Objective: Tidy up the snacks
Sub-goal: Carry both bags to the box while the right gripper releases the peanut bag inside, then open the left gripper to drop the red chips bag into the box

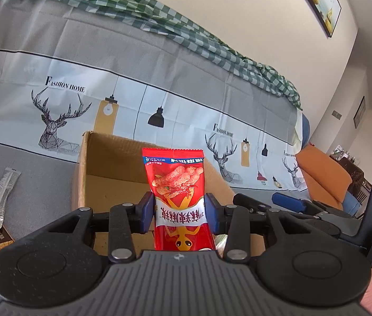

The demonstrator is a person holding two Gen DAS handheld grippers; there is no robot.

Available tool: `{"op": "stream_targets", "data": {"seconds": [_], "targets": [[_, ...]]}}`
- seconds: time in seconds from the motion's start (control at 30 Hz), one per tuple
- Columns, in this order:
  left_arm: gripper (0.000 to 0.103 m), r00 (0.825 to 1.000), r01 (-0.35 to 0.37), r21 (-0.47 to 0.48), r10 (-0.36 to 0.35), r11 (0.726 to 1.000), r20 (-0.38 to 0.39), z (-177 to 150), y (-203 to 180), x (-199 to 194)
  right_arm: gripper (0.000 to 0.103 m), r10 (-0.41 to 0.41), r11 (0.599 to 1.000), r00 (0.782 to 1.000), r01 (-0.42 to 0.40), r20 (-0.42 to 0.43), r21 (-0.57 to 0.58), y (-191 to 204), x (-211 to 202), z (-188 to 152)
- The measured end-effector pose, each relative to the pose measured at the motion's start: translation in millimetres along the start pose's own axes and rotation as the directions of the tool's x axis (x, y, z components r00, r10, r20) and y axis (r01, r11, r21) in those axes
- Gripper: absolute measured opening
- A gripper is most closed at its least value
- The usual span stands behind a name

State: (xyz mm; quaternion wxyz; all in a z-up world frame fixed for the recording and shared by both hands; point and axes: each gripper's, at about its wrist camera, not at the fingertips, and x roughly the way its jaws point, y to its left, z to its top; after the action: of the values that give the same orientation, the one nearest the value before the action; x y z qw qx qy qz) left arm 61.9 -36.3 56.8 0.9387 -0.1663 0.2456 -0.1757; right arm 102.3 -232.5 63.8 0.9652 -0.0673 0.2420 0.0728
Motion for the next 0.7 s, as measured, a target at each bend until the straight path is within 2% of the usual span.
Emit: {"op": "stream_targets", "data": {"seconds": [0.17,0.23,0.33,0.5,0.63,0.7], "targets": [[0.049,1.000,0.026,-0.006,-0.026,1.000,0.008,0,-1,-1,0.087,-0.002,1.000,1.000,0.002,-0.001,-0.004,1,0,-1],[0.060,0.999,0.030,-0.007,-0.030,1.000,0.018,1,-1,-1,0.087,-0.010,1.000,1.000,0.010,-0.004,-0.005,1,1,-1],[0.064,1.000,0.015,-0.014,-0.015,1.000,0.018,1,1,-1,0.090,-0.050,0.999,0.998,0.050,-0.032,-0.012,2,5,-3],[0.064,0.996,-0.093,-0.039,0.092,0.995,-0.014,1,14,5,0.090,-0.164,0.986,0.978,0.161,-0.127,-0.029,-3,21,-10],[0.064,0.974,-0.217,-0.078,0.211,0.973,-0.079,0,33,15,0.090,-0.210,0.977,0.958,0.214,-0.195,-0.003,-14,31,-15],[0.064,0.962,-0.256,-0.093,0.243,0.962,-0.127,-3,42,19,0.090,-0.228,0.972,0.946,0.233,-0.232,-0.005,-17,36,-18]]}}
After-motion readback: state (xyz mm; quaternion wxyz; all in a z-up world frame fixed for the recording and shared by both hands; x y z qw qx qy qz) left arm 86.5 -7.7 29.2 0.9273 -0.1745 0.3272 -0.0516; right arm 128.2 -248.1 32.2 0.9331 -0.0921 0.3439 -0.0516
